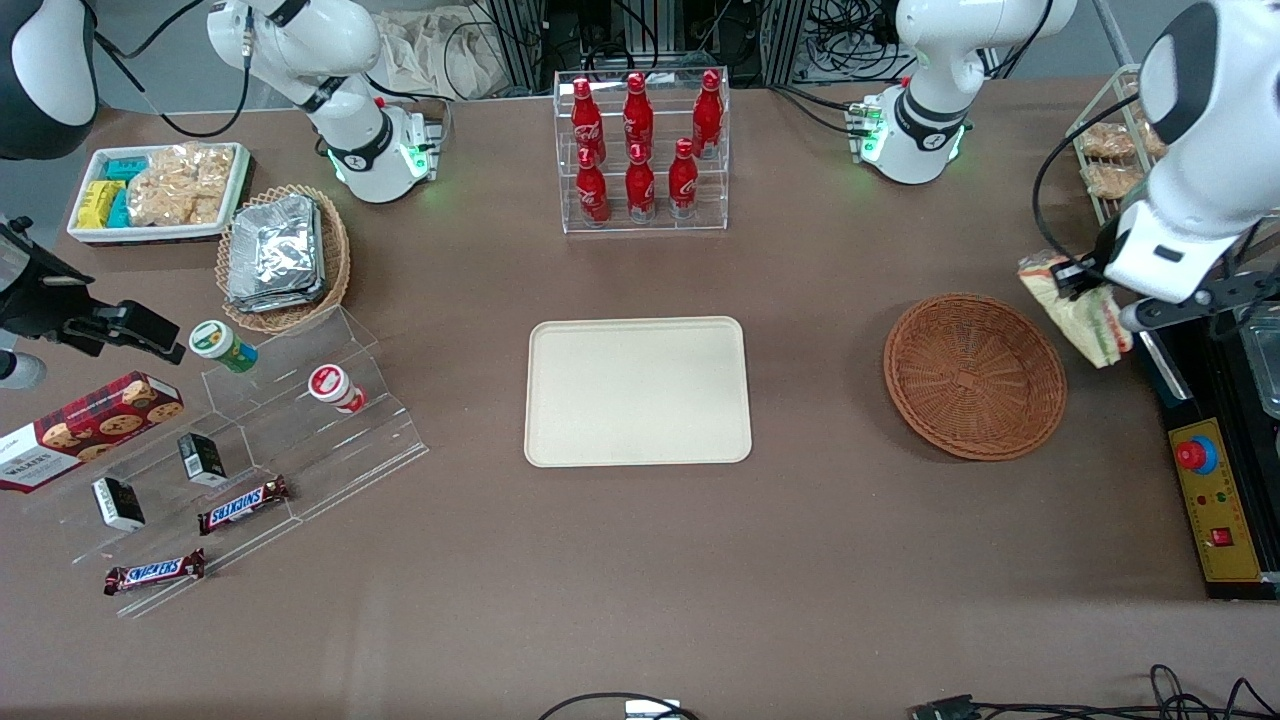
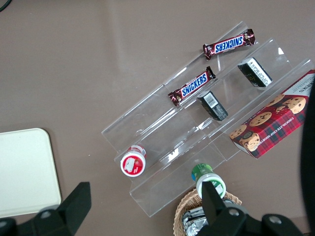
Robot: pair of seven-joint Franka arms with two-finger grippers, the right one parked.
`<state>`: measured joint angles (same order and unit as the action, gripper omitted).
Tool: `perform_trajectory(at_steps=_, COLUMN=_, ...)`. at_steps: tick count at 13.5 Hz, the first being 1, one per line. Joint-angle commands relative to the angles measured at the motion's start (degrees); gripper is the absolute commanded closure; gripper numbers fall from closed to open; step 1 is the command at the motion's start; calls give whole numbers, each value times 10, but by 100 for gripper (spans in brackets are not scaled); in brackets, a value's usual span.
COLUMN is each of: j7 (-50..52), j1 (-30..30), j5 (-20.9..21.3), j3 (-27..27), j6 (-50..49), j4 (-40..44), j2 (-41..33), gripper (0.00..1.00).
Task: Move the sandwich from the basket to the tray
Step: 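Carry the sandwich with the left gripper over the cream tray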
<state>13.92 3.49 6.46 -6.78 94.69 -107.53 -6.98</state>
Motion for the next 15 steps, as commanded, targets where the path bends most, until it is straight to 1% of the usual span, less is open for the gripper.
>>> perform_trajectory(at_steps=1, j7=-25, j1=-17, j5=-6, j3=-17, j6=-65, j4=123, j2=71, gripper=81)
perform_trajectory(at_steps=2, j7=-24, j1=-17, j5=-14, j3=-39, j6=-79, j4=158, j2=90, gripper=80)
perform_trajectory(at_steps=3, j7=-17, j1=-17, j5=-18, j3=-69, j6=-92, j4=192, j2=113, gripper=78)
perform_trajectory(at_steps=4, j7=-5, j1=-15, j5=-18, j3=-104, j6=-97, j4=217, j2=134, gripper=78)
perform_trajectory(at_steps=7, j7=113, j1=-7, j5=-10, j3=-244, j6=-94, j4=231, j2=170, gripper=78)
perform_trajectory(at_steps=9, j7=197, j1=-7, j5=-3, j3=-327, j6=-90, j4=253, j2=219, gripper=77)
perform_trajectory(at_steps=10, j7=221, j1=-8, j5=8, j3=-362, j6=-87, j4=265, j2=247, gripper=77)
perform_trajectory(at_steps=11, j7=227, j1=-9, j5=39, j3=-391, j6=-76, j4=265, j2=270, gripper=76)
perform_trajectory(at_steps=12, j7=232, j1=-9, j5=71, j3=-415, j6=-62, j4=260, j2=287, gripper=76)
perform_trajectory(at_steps=13, j7=240, j1=-15, j5=91, j3=-421, j6=-45, j4=247, j2=302, gripper=74)
perform_trajectory(at_steps=15, j7=268, j1=-18, j5=99, j3=-422, j6=35, j4=192, j2=327, gripper=73)
